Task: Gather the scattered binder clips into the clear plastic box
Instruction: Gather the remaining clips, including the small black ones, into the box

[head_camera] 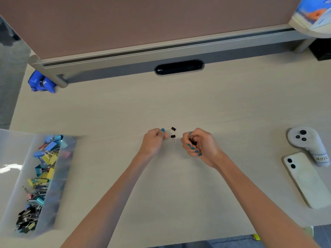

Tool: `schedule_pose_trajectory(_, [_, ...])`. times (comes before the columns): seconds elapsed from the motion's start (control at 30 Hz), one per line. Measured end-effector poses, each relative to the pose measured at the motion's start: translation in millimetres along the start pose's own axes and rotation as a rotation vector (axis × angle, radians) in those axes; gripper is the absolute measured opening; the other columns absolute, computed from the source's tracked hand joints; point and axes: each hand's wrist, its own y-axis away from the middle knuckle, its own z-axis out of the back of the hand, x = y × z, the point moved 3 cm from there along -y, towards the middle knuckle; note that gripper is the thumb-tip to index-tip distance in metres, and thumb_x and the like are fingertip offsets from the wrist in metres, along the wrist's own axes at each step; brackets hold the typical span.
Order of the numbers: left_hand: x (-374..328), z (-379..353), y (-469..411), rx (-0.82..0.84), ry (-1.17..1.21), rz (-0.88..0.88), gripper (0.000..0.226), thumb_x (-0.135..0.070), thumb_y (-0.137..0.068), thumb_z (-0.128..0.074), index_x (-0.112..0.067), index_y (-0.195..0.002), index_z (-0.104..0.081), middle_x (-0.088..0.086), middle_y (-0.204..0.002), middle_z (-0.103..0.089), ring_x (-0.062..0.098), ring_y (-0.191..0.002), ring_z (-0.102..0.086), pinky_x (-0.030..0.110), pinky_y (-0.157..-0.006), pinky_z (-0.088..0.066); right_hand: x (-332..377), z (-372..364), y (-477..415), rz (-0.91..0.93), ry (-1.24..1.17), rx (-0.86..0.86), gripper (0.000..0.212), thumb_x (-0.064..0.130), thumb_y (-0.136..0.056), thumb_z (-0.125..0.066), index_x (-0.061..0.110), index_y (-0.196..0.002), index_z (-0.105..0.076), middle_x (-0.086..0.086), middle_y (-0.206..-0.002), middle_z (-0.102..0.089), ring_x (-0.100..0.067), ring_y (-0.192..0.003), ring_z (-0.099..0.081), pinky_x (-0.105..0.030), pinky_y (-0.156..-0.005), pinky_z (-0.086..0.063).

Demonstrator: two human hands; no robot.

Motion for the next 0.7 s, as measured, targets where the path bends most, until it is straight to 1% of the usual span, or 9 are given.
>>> schedule_pose_trajectory(0.1, [-7.6,-9.8,-0.7,-0.117,-0.524,-0.106,0.038,-0.046,-0.087,-0.058,-0.009,-0.086,-0.057,0.001,-0.079,-0.060,0.027,-0.075,-0.055,0.031,-0.061,-0.037,-7.7,12.6,0.5,-0.060,0.039,-0.176,0.039,0.025,-0.092,-0.035,0.008,-0.058,-0.043,-0.006,-0.058,-0.032,-0.017,-0.047,-0.020,-0.026,-0.043,-0.014])
schedule_pose_trajectory(0.13, [-11.4,-14.2,0.0,-0.136,-0.637,-0.118,0.045,-0.053,-0.084,-0.060,-0.009,-0.090,-0.055,0.003,-0.085,-0.062,0.029,-0.081,-0.057,0.032,-0.063,-0.037,-10.6,17.6,0.1,-0.068,0.068,-0.244,0.039,0.025,-0.094,-0.039,0.007,-0.060,-0.049,-0.006,-0.059,-0.036,-0.016,-0.045,-0.025,-0.024,-0.042,-0.018])
schedule_pose_trajectory(0.2, [-16.9,-23.5,0.0,-0.142,-0.735,-0.107,0.055,-0.059,-0.082,-0.061,-0.008,-0.096,-0.053,0.007,-0.093,-0.063,0.032,-0.090,-0.060,0.032,-0.065,-0.036,-13.7,24.8,-2.1,-0.038,0.107,-0.321,0.030,0.015,-0.095,-0.044,0.005,-0.073,-0.062,-0.004,-0.062,-0.043,-0.012,-0.043,-0.031,-0.021,-0.040,-0.021])
schedule_pose_trajectory(0.27, [-17.5,-29.2,-2.3,-0.161,-0.765,-0.095,0.054,-0.057,-0.085,-0.059,-0.006,-0.102,-0.052,0.010,-0.100,-0.064,0.033,-0.095,-0.061,0.031,-0.067,-0.036,-13.6,30.2,-5.3,-0.007,0.155,-0.340,0.025,0.003,-0.094,-0.043,0.006,-0.087,-0.067,-0.001,-0.063,-0.044,-0.009,-0.045,-0.031,-0.019,-0.042,-0.020])
schedule_pose_trajectory(0.33, [-16.9,-31.4,-4.1,-0.182,-0.796,-0.108,0.044,-0.048,-0.091,-0.054,-0.006,-0.105,-0.050,0.011,-0.104,-0.064,0.034,-0.097,-0.061,0.031,-0.067,-0.035,-11.3,34.5,-9.4,0.002,0.228,-0.360,0.030,-0.002,-0.094,-0.040,0.008,-0.093,-0.068,0.001,-0.065,-0.045,-0.008,-0.048,-0.032,-0.017,-0.043,-0.022])
schedule_pose_trajectory(0.43, [-17.5,-31.6,-5.4,-0.190,-0.803,-0.136,0.032,-0.036,-0.095,-0.047,-0.005,-0.105,-0.051,0.013,-0.104,-0.064,0.035,-0.097,-0.060,0.032,-0.066,-0.034,-5.0,35.6,-19.4,0.015,0.325,-0.355,0.036,-0.004,-0.096,-0.033,0.009,-0.096,-0.067,0.001,-0.071,-0.047,-0.009,-0.053,-0.033,-0.014,-0.042,-0.025])
schedule_pose_trajectory(0.53, [-16.9,-27.0,-7.1,-0.173,-0.756,-0.129,0.028,-0.032,-0.092,-0.047,-0.006,-0.102,-0.051,0.013,-0.099,-0.064,0.035,-0.093,-0.060,0.032,-0.065,-0.035,4.6,35.3,-30.9,0.016,0.442,-0.336,0.039,-0.008,-0.093,-0.029,0.008,-0.094,-0.064,0.001,-0.072,-0.046,-0.009,-0.055,-0.033,-0.012,-0.043,-0.026])
schedule_pose_trajectory(0.63, [-11.7,-18.2,-9.5,-0.135,-0.622,-0.104,0.025,-0.033,-0.089,-0.050,-0.009,-0.095,-0.051,0.008,-0.088,-0.063,0.032,-0.083,-0.058,0.032,-0.062,-0.036,12.2,33.8,-41.4,-0.054,0.420,-0.293,0.023,0.002,-0.093,-0.043,0.012,-0.084,-0.062,0.003,-0.068,-0.042,-0.008,-0.053,-0.031,-0.014,-0.045,-0.024])
schedule_pose_trajectory(0.7, [-4.6,-12.8,-13.1,-0.094,-0.435,-0.053,0.023,-0.034,-0.086,-0.054,-0.011,-0.090,-0.051,0.005,-0.082,-0.063,0.029,-0.078,-0.058,0.035,-0.061,-0.040,14.2,34.0,-47.9,-0.039,0.500,-0.295,0.014,0.013,-0.089,-0.057,0.016,-0.076,-0.060,0.007,-0.065,-0.042,-0.006,-0.054,-0.035,-0.016,-0.052,-0.030])
